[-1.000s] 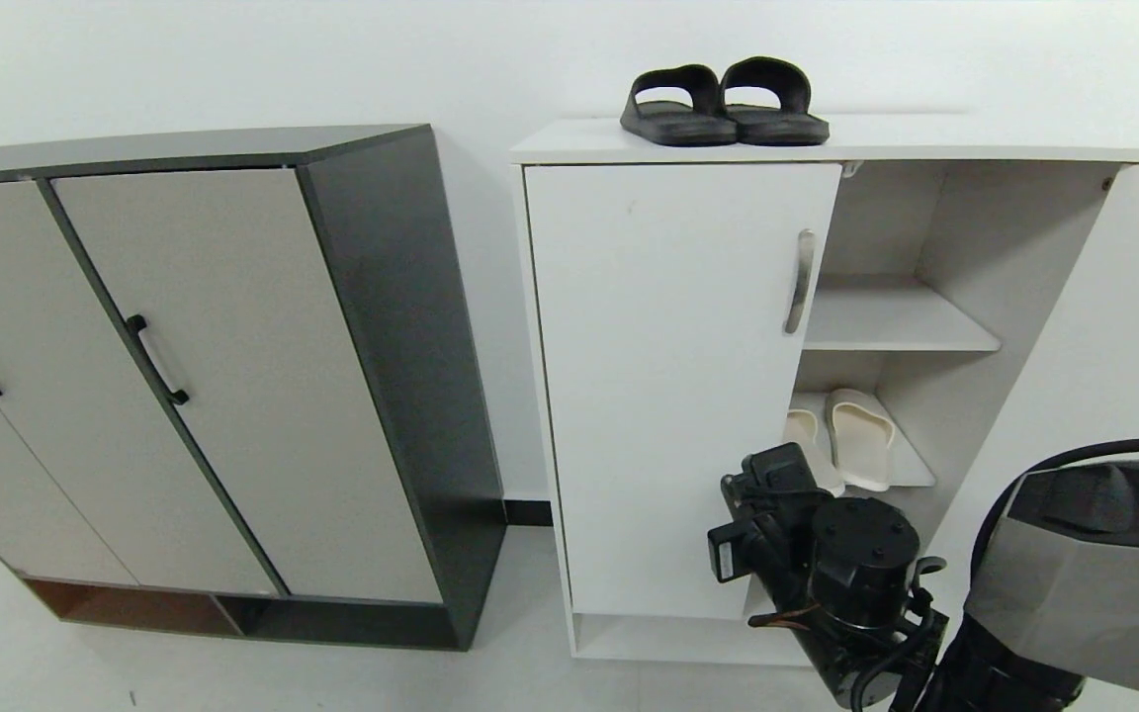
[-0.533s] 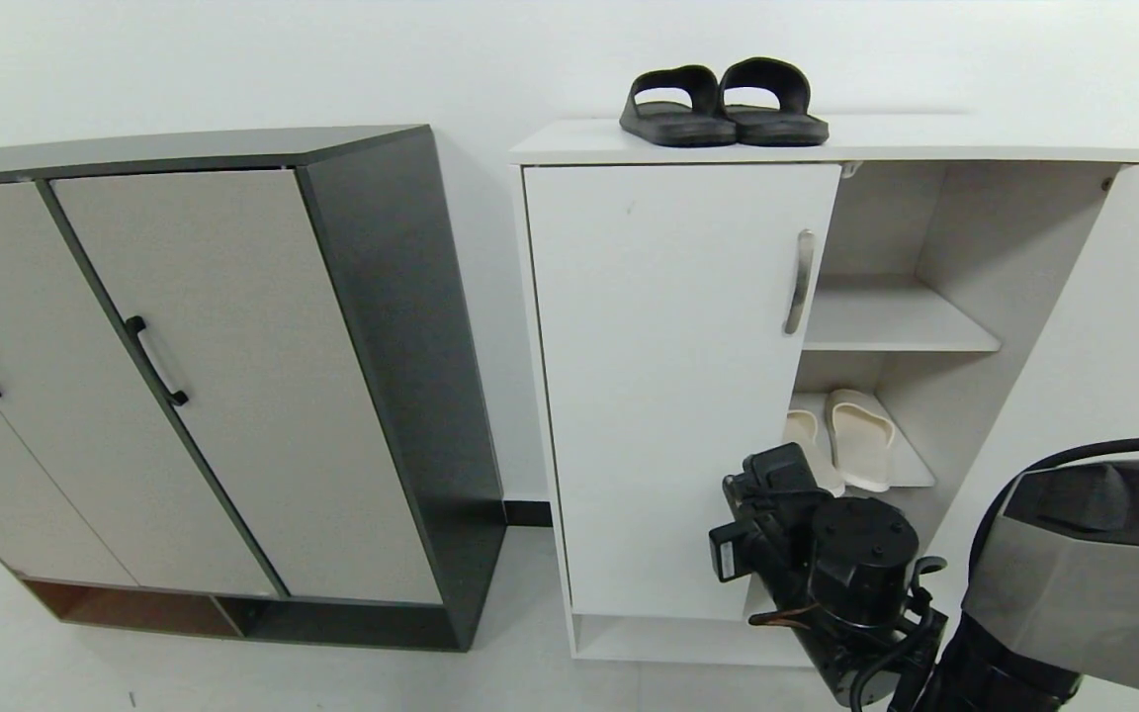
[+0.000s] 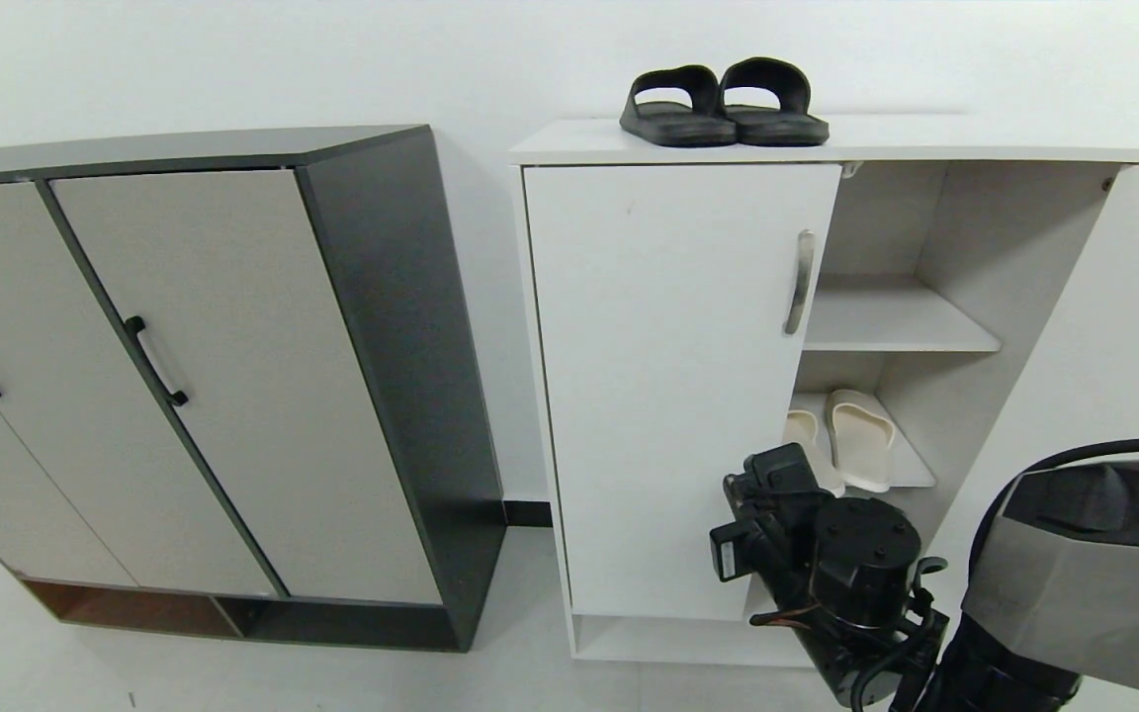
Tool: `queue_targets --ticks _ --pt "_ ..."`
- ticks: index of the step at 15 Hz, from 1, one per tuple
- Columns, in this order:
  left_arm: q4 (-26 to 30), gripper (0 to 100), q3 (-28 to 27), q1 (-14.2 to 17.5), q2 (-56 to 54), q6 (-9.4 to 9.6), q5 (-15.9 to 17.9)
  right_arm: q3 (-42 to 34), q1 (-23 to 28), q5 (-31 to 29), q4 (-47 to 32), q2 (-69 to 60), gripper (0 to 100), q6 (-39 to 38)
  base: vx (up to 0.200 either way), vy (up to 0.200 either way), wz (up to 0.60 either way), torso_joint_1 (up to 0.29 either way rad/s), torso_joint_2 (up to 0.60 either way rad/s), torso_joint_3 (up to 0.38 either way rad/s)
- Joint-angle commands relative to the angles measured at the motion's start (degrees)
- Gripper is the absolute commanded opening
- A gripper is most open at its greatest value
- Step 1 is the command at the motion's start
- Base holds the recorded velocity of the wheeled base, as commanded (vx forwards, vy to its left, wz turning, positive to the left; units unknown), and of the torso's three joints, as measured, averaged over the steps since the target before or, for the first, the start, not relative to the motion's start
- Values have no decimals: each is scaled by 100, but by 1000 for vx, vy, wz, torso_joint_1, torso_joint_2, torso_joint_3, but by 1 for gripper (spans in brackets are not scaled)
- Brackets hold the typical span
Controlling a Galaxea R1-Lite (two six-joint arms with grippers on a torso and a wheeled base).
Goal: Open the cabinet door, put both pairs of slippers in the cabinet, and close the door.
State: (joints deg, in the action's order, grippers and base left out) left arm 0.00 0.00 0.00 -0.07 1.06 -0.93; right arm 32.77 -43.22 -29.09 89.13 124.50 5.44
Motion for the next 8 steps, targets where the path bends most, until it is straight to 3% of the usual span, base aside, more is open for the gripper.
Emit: queue_targets --ticks 1,6,8 --pt "0 0 0 0 7 -1 -4 1 -3 -1 8 21 0 1 0 0 0 0 0 0" --pt "0 0 0 0 7 -1 -4 -7 -11 -1 26 13 0 36 0 0 0 0 0 0" --pt "0 0 0 0 7 -1 -4 -7 -11 -1 26 13 0 36 0 0 0 12 -149 -239"
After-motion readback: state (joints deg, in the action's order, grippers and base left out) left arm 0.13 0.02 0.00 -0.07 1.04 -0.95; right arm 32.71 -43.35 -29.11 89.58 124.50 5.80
